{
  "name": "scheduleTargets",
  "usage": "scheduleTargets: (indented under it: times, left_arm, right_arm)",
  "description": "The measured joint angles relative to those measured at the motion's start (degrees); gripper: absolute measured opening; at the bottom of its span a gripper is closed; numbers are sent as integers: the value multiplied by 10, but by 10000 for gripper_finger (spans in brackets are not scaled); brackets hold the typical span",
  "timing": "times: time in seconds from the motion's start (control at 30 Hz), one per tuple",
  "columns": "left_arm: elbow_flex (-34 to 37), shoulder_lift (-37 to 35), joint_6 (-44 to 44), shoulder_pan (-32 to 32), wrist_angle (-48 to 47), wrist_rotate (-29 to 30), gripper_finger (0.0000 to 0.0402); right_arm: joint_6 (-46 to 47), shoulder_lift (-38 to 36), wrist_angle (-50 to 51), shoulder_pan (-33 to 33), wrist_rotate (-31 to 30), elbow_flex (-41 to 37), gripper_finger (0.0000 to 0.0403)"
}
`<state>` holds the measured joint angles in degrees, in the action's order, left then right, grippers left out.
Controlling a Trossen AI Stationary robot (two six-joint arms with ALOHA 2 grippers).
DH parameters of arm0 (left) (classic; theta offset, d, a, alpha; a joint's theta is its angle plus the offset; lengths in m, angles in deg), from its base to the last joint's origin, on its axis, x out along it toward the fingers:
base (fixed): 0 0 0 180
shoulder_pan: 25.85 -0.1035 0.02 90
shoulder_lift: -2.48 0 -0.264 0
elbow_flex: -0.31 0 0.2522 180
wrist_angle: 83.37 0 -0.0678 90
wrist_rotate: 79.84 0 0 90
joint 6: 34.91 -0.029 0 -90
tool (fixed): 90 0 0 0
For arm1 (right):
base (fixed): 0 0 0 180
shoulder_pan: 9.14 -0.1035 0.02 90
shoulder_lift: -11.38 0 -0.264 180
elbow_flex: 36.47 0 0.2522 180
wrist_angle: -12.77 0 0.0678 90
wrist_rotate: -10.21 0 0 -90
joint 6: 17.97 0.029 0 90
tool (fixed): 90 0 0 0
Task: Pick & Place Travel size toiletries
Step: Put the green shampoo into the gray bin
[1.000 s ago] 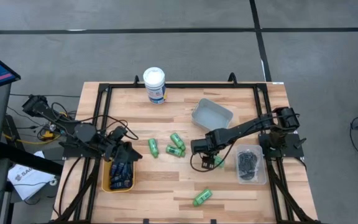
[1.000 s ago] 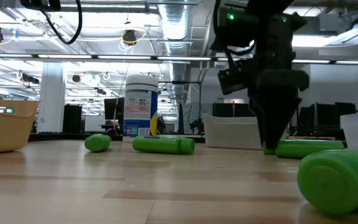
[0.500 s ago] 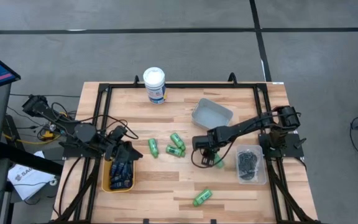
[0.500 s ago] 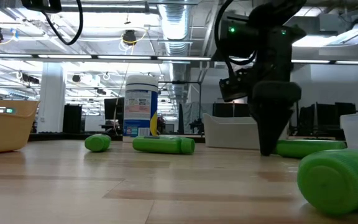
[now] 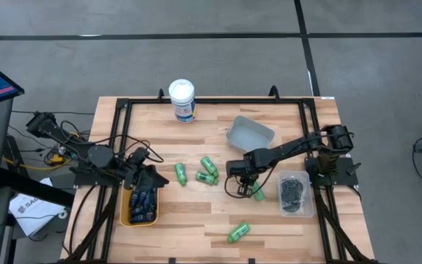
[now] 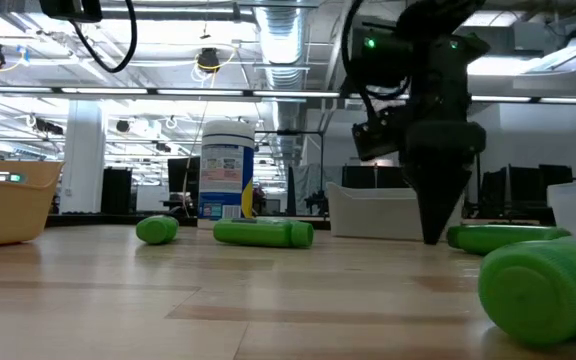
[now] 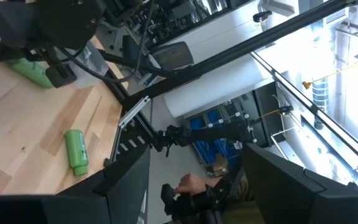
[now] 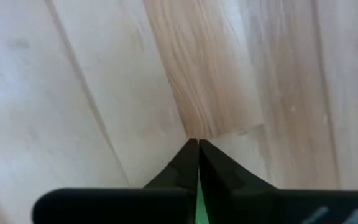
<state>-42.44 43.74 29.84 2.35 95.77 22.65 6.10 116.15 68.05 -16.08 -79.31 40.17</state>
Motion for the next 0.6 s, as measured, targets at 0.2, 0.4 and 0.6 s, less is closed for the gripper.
scheduleTargets:
  times: [0.2,0.4,0.6]
  left_arm:
    - [0,0,0,0,0,0,252]
    - [0,0,0,0,0,0,252]
    - [0,0,0,0,0,0,252]
  right_arm:
    - [35,-1,88,3,-1,55,25]
    - [108,-1,147,9,-4,73,143]
    - [193,-2,149,24,-5,41,279]
